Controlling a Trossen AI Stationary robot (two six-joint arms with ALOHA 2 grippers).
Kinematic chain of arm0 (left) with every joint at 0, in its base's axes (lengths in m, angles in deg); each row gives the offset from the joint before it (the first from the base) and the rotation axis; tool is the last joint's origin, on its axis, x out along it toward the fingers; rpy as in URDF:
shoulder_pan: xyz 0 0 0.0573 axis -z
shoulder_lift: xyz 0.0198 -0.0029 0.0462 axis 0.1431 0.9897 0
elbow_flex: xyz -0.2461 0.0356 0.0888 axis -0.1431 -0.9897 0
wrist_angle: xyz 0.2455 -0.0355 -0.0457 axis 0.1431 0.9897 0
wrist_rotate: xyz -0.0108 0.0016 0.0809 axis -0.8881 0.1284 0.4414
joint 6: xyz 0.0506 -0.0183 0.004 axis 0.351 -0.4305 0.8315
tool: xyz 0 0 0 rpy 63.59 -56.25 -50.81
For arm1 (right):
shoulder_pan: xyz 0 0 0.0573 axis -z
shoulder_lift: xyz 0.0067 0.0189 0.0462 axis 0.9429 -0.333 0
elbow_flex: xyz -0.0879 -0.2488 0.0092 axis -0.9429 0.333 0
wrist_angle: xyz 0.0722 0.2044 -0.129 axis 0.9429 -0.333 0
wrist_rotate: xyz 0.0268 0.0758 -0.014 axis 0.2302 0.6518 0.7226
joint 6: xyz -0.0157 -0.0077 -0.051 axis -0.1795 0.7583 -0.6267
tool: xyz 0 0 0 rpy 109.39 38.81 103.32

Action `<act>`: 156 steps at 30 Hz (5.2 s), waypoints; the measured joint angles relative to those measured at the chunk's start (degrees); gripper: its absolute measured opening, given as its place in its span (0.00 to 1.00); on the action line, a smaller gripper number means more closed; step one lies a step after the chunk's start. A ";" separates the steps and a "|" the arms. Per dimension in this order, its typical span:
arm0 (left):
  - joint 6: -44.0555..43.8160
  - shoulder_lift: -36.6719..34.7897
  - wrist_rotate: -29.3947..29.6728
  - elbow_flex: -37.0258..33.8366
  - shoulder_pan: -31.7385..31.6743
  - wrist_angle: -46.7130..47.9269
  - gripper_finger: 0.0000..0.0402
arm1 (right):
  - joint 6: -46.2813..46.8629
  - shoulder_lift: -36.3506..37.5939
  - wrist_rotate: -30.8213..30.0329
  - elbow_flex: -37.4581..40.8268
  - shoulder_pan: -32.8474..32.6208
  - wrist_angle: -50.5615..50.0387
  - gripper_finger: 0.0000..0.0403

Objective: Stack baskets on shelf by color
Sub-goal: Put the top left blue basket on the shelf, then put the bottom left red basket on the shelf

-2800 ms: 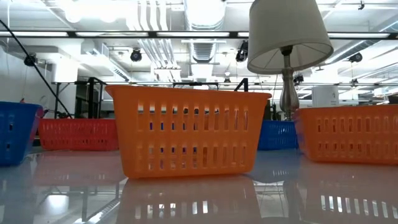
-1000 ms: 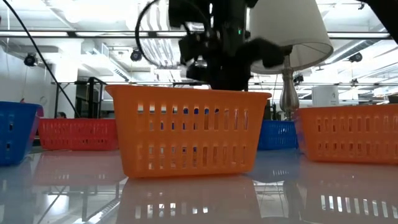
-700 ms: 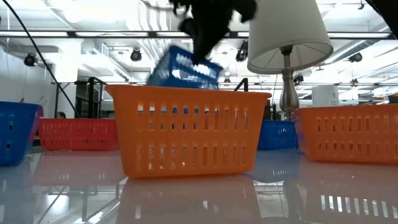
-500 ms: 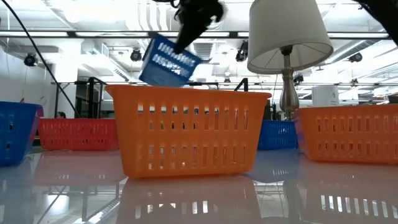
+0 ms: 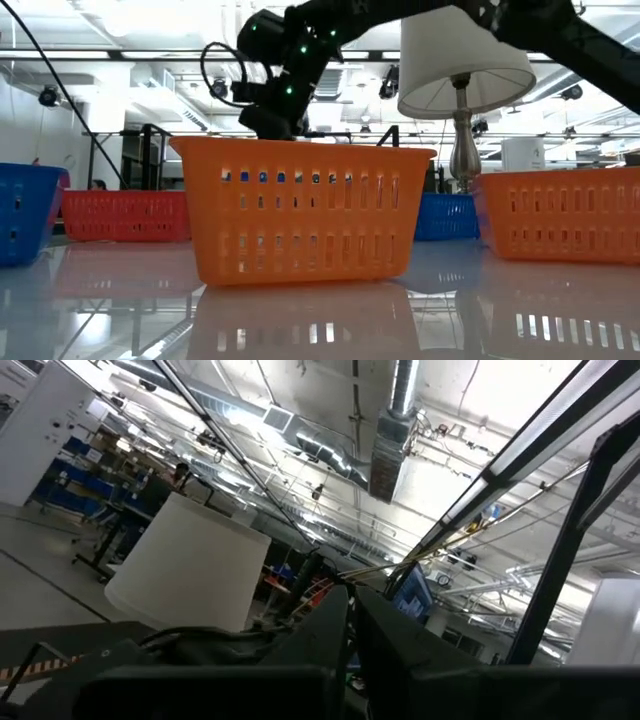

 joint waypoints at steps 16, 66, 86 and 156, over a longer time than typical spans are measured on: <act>-0.02 0.02 0.00 0.00 -0.01 0.00 0.02 | -4.79 6.39 0.00 -4.30 0.36 -6.89 0.25; 3.04 -1.53 2.01 0.00 -0.02 0.00 0.02 | 5.24 -2.22 13.54 -2.19 11.72 3.44 0.02; 3.02 -1.51 4.52 0.00 -0.02 0.04 0.02 | 8.93 -5.22 13.59 -2.41 11.31 18.38 0.02; -86.54 38.30 -18.62 23.13 -26.44 61.54 0.01 | 18.11 81.73 3.45 68.06 -20.45 12.67 0.02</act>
